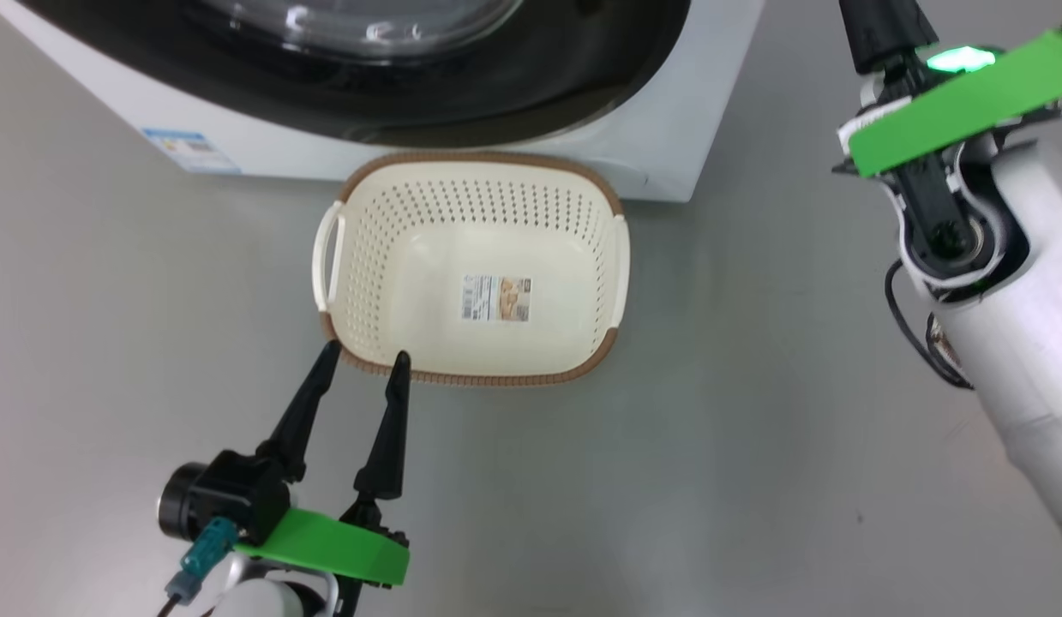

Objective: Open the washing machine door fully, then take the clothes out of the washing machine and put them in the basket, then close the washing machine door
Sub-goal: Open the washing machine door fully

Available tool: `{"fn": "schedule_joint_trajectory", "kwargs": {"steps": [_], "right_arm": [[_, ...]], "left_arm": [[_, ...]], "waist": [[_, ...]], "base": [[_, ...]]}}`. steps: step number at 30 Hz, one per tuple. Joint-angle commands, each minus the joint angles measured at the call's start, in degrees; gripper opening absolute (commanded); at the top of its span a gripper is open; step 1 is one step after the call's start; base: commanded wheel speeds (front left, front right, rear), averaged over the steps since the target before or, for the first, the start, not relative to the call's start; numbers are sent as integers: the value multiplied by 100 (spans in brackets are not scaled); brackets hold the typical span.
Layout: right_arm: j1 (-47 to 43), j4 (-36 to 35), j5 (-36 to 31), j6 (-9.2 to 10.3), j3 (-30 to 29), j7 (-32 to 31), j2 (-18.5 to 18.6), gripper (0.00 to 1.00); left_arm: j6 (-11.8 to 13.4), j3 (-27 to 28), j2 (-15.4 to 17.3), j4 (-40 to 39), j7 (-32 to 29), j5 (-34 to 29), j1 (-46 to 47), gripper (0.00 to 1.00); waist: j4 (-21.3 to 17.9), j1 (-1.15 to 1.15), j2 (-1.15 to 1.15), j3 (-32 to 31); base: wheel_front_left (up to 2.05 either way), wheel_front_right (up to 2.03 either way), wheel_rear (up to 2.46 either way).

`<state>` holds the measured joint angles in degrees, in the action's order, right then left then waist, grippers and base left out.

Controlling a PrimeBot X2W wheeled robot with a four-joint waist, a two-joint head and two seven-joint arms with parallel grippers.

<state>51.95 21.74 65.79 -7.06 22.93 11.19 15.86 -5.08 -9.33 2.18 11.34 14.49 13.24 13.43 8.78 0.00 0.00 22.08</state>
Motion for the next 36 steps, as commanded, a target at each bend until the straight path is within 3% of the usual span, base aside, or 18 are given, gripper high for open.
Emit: {"fn": "schedule_joint_trajectory", "kwargs": {"steps": [1,14,27,36], "right_arm": [[207,-130,334,-43,220,-156,45,0],[1177,-105,1990,-43,719,-1386,525,0],[1935,685,2404,-43,845,-2381,606,0],[2023,836,2622,-43,878,-2804,418,0]], "left_arm": [[-16,107,70,-112,51,70,138,100],[3,-220,70,-89,51,273,455,100],[-24,-399,70,-80,51,418,608,100],[10,-469,70,-56,51,484,617,100]], "waist": [[160,0,0,288],[374,0,0,727],[617,0,0,996],[667,0,0,986]], "base": [[0,0,0],[0,0,0],[0,0,0],[0,0,0]]}}
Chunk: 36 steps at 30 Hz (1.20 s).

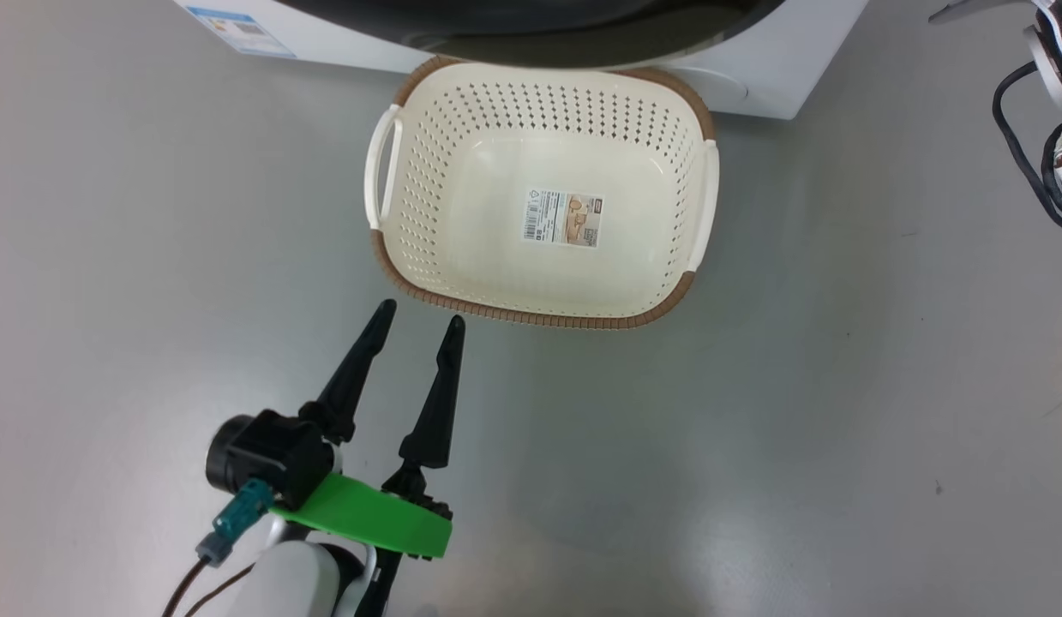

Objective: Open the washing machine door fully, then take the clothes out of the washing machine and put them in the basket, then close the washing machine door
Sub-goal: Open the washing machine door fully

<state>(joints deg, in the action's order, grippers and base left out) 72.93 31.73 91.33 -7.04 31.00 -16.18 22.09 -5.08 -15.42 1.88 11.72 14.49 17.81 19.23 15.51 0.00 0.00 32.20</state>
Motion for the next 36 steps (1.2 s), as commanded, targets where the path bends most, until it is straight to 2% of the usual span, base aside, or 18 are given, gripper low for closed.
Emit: {"fn": "schedule_joint_trajectory", "kwargs": {"steps": [1,20,36], "right_arm": [[-114,-174,76,-45,83,-103,-210,0],[-1175,-651,34,-45,337,-316,-386,0],[-1876,-1077,39,-45,434,-508,-448,0]], "left_arm": [[14,145,99,-86,51,36,24,100],[-10,361,99,-33,51,-68,-285,100],[15,480,99,-101,51,-170,-598,100]], "waist": [[-12,0,0,-65],[-293,0,0,-823],[-338,0,0,-1255]], "base": [[0,0,0],[0,0,0],[0,0,0]]}}
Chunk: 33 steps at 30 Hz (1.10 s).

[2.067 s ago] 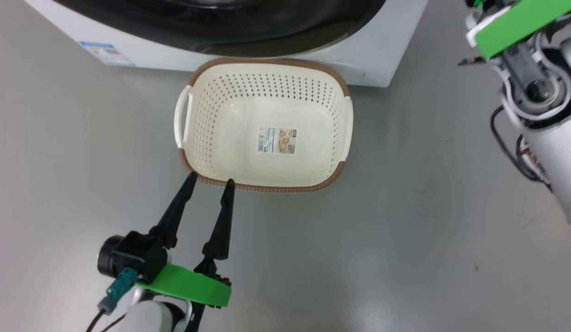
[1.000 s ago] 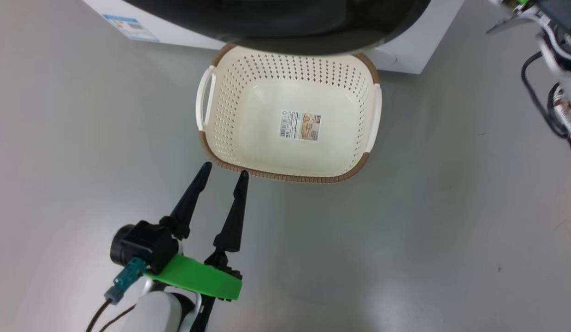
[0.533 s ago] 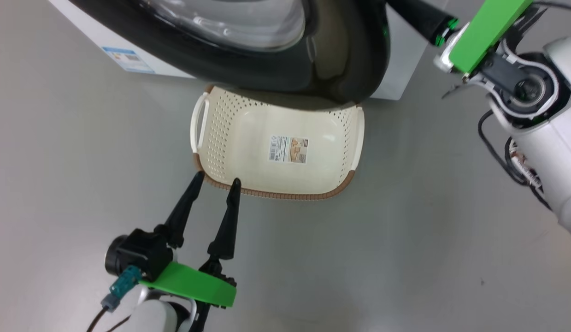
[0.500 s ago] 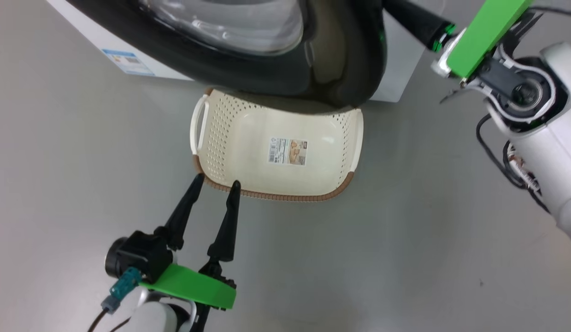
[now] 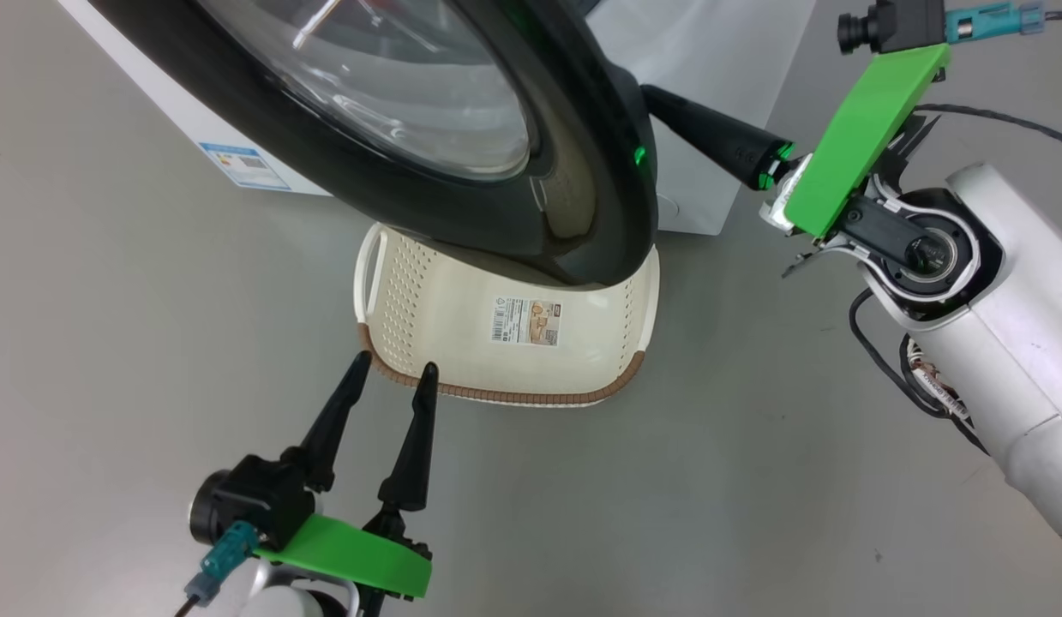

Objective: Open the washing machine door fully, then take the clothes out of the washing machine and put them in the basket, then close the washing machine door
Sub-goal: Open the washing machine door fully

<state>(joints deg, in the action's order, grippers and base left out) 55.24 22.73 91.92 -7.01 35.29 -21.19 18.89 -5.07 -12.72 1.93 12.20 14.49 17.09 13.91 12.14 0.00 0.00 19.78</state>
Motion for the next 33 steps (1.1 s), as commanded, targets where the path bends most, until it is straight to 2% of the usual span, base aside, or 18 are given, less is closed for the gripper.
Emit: {"fn": "schedule_joint_trajectory", "kwargs": {"steps": [1,19,20,21,24,26,29,30,33], "right_arm": [[-129,-194,-37,-47,-10,19,-130,0],[-460,-40,-321,-47,-193,653,10,0],[-518,-45,-320,-47,-194,693,24,4],[-583,-50,-317,-47,-204,744,42,20],[-800,-78,-302,-47,-249,913,108,37],[-967,-97,-313,-47,-269,1032,169,53],[-1253,-143,-334,-47,-255,1166,270,94],[-1354,-157,-335,-47,-249,1212,300,100],[-1560,-185,-339,-47,-243,1310,365,100]], "left_arm": [[16,214,95,-153,51,-100,-78,100],[24,285,95,-162,51,-140,-91,100],[21,299,95,-159,51,-151,-99,100],[18,313,95,-156,51,-159,-104,100],[10,381,95,-145,51,-166,-127,100],[6,449,95,-141,51,-170,-159,100],[-1,548,95,-131,51,-186,-212,100],[-4,579,95,-128,51,-195,-232,100],[-12,635,95,-121,51,-218,-273,100]], "waist": [[0,0,0,-23],[-17,0,0,-157],[-32,0,0,-171],[-48,0,0,-183],[-122,0,0,-224],[-186,0,0,-255],[-272,0,0,-302],[-303,0,0,-321],[-356,0,0,-365]], "base": [[0,0,0],[0,0,0],[0,0,0],[0,0,0],[0,0,0],[0,0,0],[0,0,0],[0,0,0],[0,0,0]]}}
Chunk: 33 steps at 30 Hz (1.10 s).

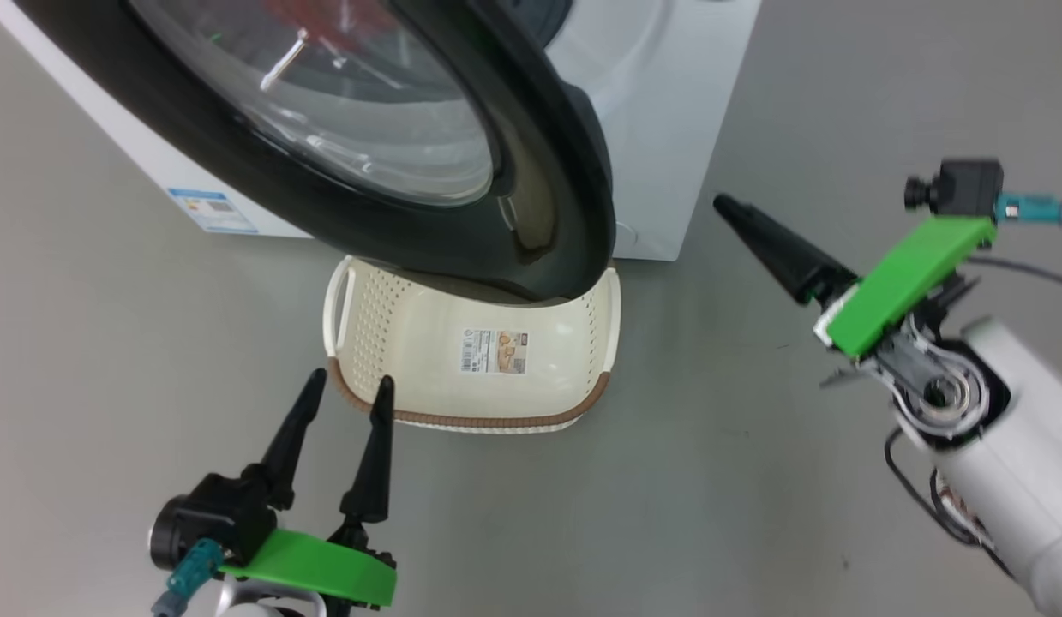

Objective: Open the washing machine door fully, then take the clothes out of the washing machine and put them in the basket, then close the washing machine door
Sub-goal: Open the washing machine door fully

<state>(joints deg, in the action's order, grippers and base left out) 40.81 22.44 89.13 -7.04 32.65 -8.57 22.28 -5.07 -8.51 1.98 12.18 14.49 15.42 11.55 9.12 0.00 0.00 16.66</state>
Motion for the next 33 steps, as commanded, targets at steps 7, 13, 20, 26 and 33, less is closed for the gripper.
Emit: {"fn": "schedule_joint_trajectory", "kwargs": {"steps": [7,13,20,26,33], "right_arm": [[-923,-337,28,-45,-92,548,183,100],[-1475,-500,71,-45,-152,936,127,100],[-1973,-592,34,-45,-150,1338,11,100],[-2319,-529,-49,-45,-99,1682,-96,100],[-2534,-388,-370,-45,-58,2184,-166,100]], "left_arm": [[-50,373,89,-94,51,-132,-109,100],[-67,449,89,-93,51,-168,-162,100],[-83,469,89,-76,51,-202,-225,100],[-77,499,89,-70,51,-211,-260,100],[-80,544,89,-71,51,-221,-291,100]], "waist": [[-184,0,0,-167],[-260,0,0,-244],[-301,0,0,-331],[-318,0,0,-373],[-353,0,0,-378]], "base": [[0,0,0],[0,0,0],[0,0,0],[0,0,0],[0,0,0]]}}
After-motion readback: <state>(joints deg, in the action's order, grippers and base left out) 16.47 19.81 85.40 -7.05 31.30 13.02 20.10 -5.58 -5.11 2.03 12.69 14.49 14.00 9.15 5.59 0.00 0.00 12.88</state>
